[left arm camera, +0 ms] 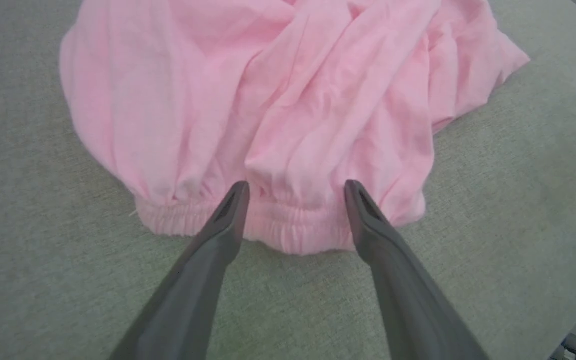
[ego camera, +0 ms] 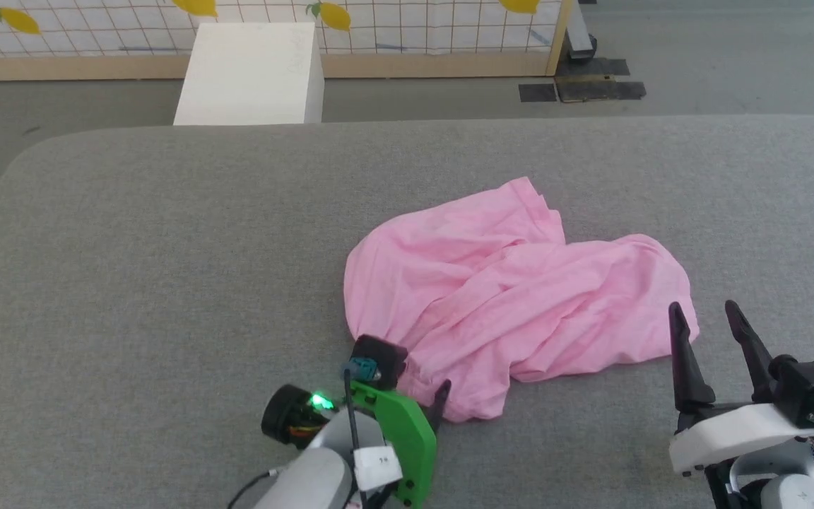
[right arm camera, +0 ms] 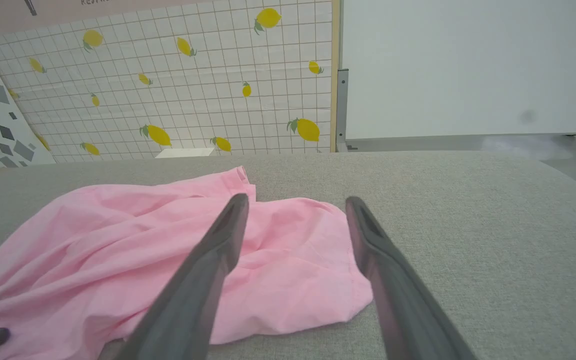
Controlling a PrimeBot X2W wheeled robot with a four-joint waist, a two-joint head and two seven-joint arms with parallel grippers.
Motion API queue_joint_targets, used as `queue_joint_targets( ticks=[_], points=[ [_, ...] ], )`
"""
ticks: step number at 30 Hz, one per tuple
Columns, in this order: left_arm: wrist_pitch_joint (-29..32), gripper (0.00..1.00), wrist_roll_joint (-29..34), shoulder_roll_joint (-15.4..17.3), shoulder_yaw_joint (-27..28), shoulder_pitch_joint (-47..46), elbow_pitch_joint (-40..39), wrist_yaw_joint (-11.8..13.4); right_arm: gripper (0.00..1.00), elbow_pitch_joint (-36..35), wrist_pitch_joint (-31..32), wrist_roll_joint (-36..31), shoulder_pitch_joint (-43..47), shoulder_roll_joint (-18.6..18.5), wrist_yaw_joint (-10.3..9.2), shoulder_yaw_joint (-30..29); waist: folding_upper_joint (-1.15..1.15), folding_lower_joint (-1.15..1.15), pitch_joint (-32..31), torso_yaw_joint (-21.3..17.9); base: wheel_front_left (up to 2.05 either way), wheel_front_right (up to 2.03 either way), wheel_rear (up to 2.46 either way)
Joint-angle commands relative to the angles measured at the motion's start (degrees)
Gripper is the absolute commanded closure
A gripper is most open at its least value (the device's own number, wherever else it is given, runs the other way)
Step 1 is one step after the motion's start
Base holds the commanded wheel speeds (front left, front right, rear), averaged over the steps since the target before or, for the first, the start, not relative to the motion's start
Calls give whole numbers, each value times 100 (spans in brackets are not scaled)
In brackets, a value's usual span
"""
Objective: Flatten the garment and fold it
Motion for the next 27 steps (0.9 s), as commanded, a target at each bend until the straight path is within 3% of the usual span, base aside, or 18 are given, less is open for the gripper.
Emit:
queue_joint_targets(
  ticks=[1,2,3,4,5,8,12,19,23,27],
  points=[
    [82,0,75,54,-34,-152,15,37,0,-22,-52,46,-70,5,-9,16,0,0,36,-34,0,0,0],
    [154,0,89,67,-57,-195,40,29,0,-18,-57,53,-80,5,-9,27,0,0,46,-47,0,0,0],
    [270,8,95,91,-95,-244,78,-5,0,-11,-63,64,-94,5,-9,49,0,0,61,-72,0,0,0],
    [366,71,102,117,-126,-284,104,-35,0,-5,-69,76,-104,5,-9,67,0,0,71,-94,0,0,0],
    [465,100,91,150,-158,-328,108,-94,0,0,-76,92,-116,5,-9,89,0,0,83,-121,0,0,0],
    [700,100,-15,274,-188,-429,6,-262,0,8,-98,125,-142,5,-9,111,0,0,123,-193,0,0,0],
    [1155,100,-386,714,-159,-666,-505,-521,0,-17,-131,150,-188,5,-9,118,0,0,232,-339,0,0,0],
    [2627,100,-1869,2053,257,-1363,-1531,-628,0,-45,-218,261,-328,5,-9,233,0,0,576,-677,0,0,0],
    [3034,100,-1886,2716,520,-1941,-1386,-630,0,13,-302,380,-434,5,-9,352,0,0,818,-850,0,0,0],
    [3076,100,-1776,2930,713,-2348,-797,-557,0,85,-387,490,-614,5,-9,502,0,0,1088,-1028,0,0,0]
  ],
)
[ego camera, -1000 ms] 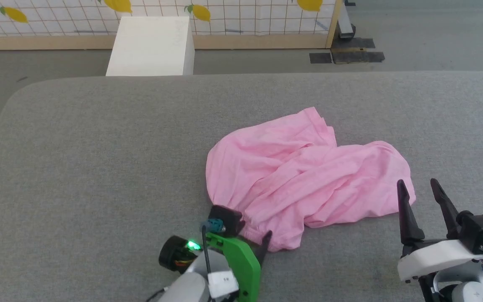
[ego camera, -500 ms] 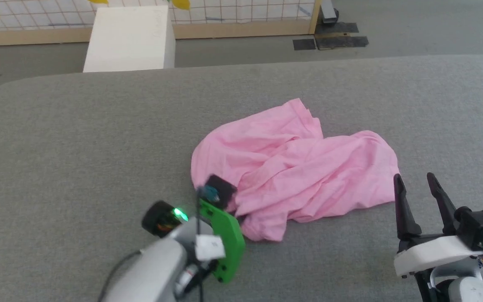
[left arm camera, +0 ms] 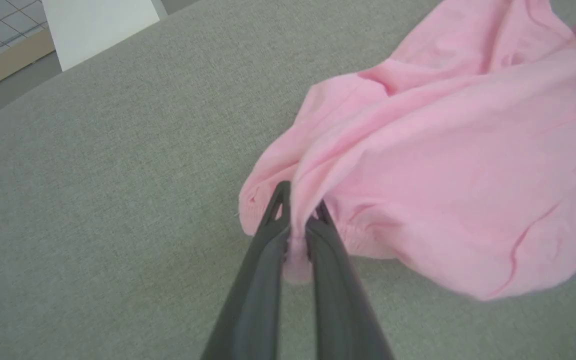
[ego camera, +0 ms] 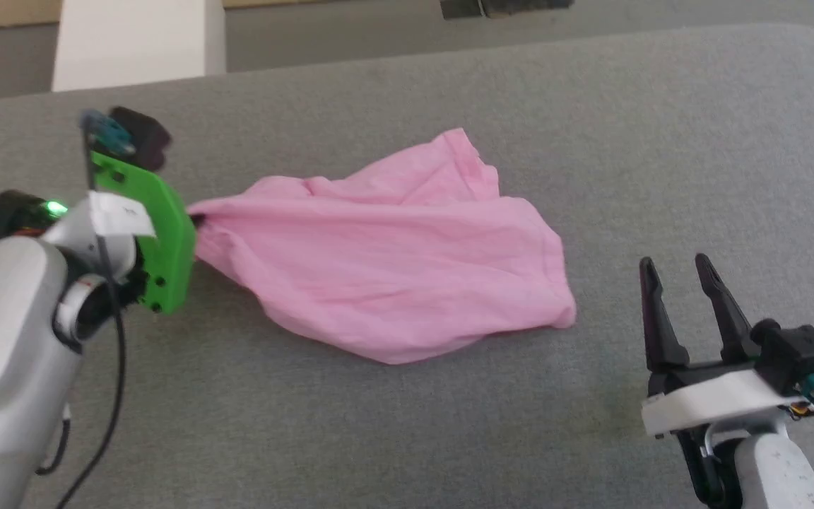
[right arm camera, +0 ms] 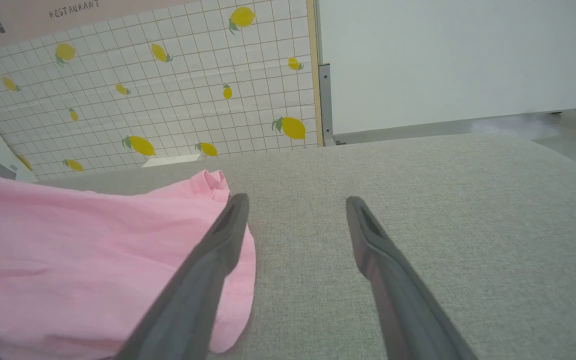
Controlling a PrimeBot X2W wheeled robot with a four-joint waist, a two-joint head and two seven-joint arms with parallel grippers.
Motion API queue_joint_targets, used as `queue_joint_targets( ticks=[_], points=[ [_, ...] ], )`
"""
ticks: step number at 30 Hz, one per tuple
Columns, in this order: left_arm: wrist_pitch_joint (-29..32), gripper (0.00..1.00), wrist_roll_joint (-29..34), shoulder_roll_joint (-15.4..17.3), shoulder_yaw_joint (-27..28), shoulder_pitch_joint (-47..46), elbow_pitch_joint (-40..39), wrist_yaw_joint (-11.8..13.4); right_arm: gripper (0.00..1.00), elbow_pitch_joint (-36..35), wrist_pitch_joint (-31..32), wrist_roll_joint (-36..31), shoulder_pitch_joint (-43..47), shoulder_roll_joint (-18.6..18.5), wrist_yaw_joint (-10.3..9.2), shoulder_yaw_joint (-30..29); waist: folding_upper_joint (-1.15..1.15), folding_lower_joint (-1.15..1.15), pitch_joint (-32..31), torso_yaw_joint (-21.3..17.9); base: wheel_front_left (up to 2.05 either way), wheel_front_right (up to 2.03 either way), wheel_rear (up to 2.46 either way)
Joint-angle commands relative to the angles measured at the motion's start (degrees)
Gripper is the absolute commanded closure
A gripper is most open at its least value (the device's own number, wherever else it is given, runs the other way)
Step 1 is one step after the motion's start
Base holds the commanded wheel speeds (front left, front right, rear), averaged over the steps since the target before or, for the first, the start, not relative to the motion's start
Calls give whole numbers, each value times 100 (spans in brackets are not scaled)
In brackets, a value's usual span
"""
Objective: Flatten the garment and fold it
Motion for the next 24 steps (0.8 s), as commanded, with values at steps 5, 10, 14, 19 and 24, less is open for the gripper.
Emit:
queue_joint_targets(
  ticks=[5,10,14,19,24],
  points=[
    [-320,100,237,-33,141,-450,827,263,0,25,-118,138,-331,5,-9,132,0,0,579,-398,0,0,0],
    [-893,40,540,-215,71,-521,1599,449,0,55,-160,179,-504,5,-9,244,0,0,726,-472,0,0,0],
    [-1715,0,638,-438,61,-472,1903,406,0,76,-173,143,-527,5,-9,213,0,0,646,-359,0,0,0],
    [-3141,0,629,-858,250,-209,1954,548,0,63,-178,1,-420,5,-9,88,0,0,317,-31,0,0,0],
    [-4639,0,508,-1324,576,349,1687,840,0,27,-126,-118,-261,5,-9,-7,0,0,-54,319,0,0,0]
  ],
)
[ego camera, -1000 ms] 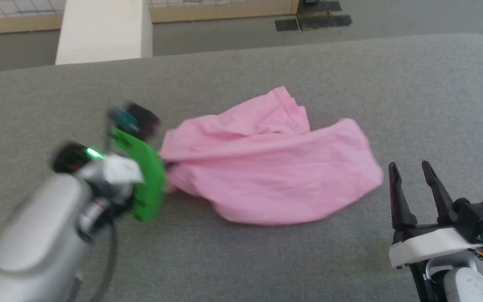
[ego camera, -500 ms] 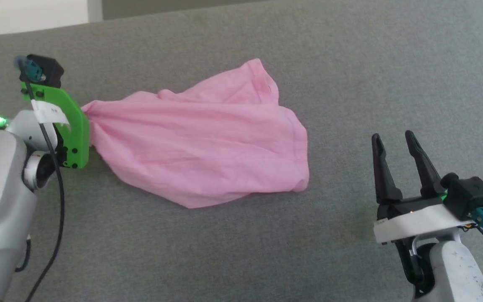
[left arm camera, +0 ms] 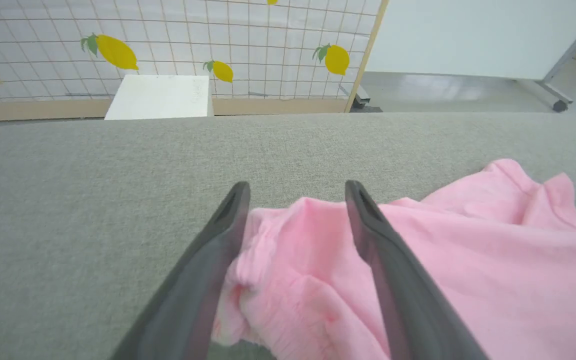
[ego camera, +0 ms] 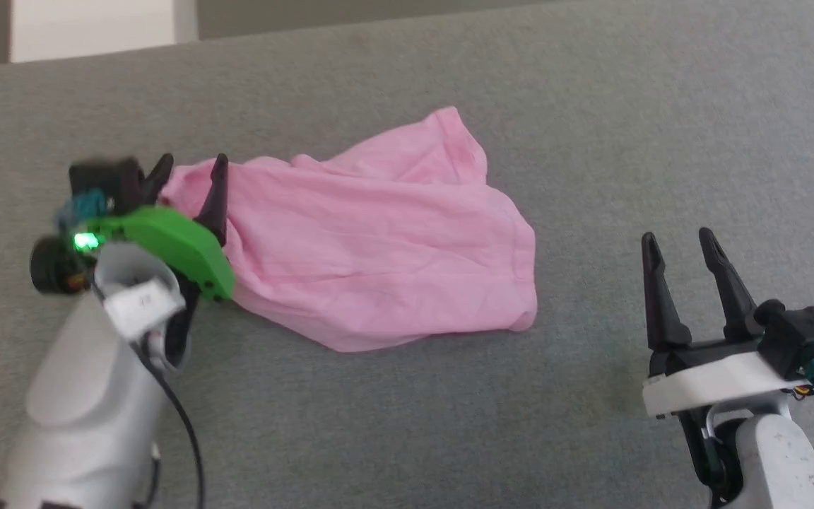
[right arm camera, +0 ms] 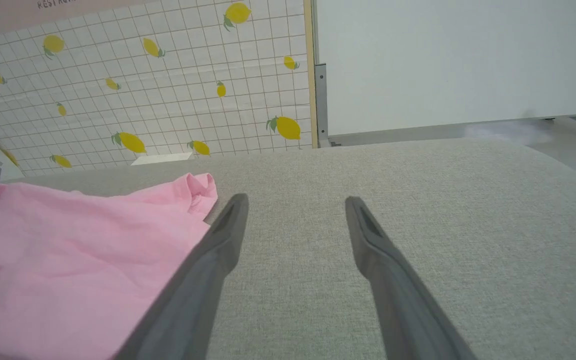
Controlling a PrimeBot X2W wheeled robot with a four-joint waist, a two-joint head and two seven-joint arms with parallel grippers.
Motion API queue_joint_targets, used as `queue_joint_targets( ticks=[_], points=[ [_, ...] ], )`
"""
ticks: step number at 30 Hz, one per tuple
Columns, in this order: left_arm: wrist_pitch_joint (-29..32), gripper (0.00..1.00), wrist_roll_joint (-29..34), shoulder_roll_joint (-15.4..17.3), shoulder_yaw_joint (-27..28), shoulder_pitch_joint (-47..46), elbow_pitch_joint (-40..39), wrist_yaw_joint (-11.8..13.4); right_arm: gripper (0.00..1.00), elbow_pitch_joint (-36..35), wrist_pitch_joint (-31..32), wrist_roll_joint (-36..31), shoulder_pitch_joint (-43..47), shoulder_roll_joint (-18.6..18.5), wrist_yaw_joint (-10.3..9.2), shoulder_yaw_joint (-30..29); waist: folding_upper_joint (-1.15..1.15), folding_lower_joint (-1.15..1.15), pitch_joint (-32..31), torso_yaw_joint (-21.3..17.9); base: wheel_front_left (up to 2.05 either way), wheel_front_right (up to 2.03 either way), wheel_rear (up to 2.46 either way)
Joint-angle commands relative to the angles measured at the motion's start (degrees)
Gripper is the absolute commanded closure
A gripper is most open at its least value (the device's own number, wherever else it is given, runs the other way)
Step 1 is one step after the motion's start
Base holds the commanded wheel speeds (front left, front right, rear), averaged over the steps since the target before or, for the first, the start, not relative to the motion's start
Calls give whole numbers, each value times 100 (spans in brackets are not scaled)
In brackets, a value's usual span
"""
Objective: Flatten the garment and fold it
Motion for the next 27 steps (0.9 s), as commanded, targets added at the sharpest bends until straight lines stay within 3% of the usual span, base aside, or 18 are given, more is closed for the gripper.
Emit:
queue_joint_targets(
  ticks=[1,5,12,19,27],
  points=[
    [-381,0,-97,-109,106,262,-129,122,0,-39,50,-55,94,8,-9,-27,0,0,-520,510,0,0,0],
    [-1185,0,-174,-420,319,933,-555,325,0,-109,218,-125,238,8,-9,-74,0,0,-755,757,0,0,0],
    [-1382,0,179,-967,1147,1998,-1813,448,0,-189,521,-191,420,8,-9,-111,0,0,-972,1090,0,0,0],
    [-1385,0,890,-1643,2086,2832,-2576,-36,0,210,1438,-491,205,8,-9,-76,0,0,-951,1292,0,0,0],
    [-1385,0,1183,-1813,2318,2845,-2546,-371,0,1071,3257,-815,-497,8,-9,-192,0,0,-767,1532,0,0,0]
  ],
)
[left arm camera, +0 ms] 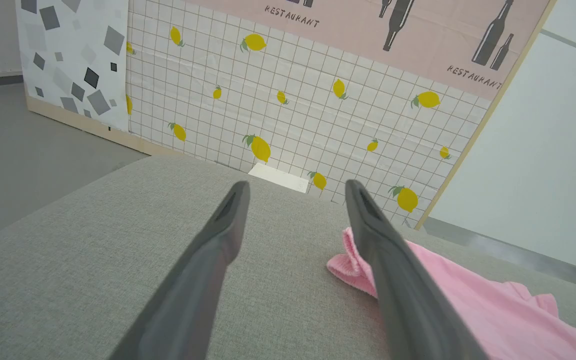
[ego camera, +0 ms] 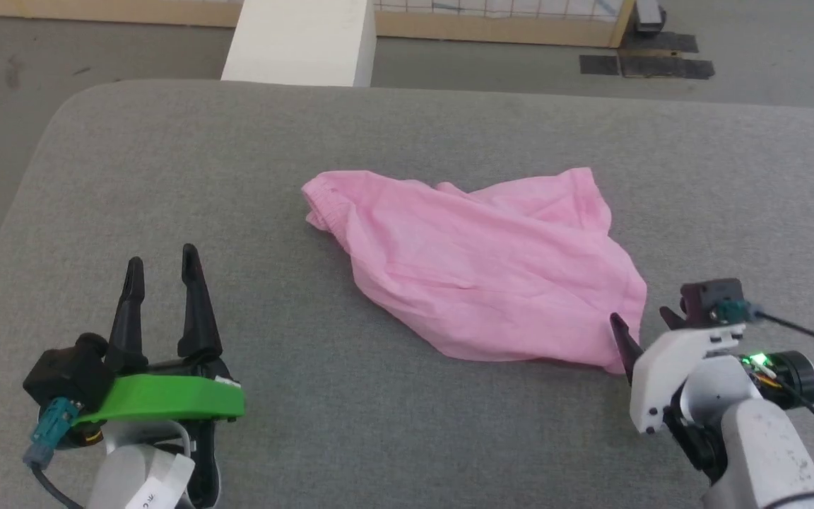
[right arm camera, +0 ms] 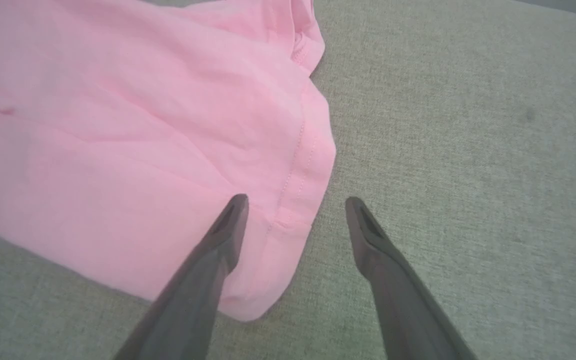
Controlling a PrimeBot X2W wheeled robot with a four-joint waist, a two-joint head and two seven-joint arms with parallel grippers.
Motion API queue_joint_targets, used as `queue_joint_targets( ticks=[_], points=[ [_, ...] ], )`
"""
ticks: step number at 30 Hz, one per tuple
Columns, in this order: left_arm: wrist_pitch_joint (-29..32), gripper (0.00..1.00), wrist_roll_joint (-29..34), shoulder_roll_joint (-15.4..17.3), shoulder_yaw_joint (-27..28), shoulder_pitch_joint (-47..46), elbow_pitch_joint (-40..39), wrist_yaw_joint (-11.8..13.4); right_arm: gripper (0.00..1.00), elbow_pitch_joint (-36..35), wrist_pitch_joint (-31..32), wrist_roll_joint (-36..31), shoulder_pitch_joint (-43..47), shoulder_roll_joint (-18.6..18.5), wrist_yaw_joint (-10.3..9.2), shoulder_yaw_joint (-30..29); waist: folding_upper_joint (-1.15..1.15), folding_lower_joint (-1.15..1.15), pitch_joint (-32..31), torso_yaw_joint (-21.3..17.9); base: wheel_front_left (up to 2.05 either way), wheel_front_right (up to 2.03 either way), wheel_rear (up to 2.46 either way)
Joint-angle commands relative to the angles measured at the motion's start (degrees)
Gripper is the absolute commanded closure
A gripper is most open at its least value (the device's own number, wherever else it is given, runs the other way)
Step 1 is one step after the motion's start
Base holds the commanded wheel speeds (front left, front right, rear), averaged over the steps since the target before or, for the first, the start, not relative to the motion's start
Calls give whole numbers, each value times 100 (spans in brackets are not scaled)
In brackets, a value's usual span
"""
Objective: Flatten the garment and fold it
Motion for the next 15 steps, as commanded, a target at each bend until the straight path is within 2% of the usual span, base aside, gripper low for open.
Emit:
queue_joint_targets(
  ticks=[1,5,9,10,11,12,15],
  points=[
    [-21,0,9,-28,-4,-45,22,-38,0,89,196,-120,-177,5,-9,16,0,0,101,99,0,0,0],
    [-21,0,-100,-31,-77,-135,29,-7,0,373,897,-402,-419,5,-9,25,0,0,208,179,0,0,0],
    [-21,0,-148,-32,-135,-170,24,33,0,559,1659,-382,-487,5,-9,240,0,0,269,237,0,0,0],
    [-21,0,-152,-32,-142,-170,23,40,18,577,1850,-353,-478,5,-9,264,0,0,275,243,0,0,0],
    [-21,0,-158,-32,-147,-169,21,48,82,557,2046,-325,-465,5,-9,308,0,0,281,250,0,0,0],
    [-21,0,-162,-32,-150,-167,20,53,100,511,2147,-319,-456,5,-9,325,0,0,285,253,0,0,0],
    [-21,0,-171,-33,-148,-159,9,74,100,223,2169,-349,-437,5,-9,140,0,0,287,247,0,0,0]
  ],
)
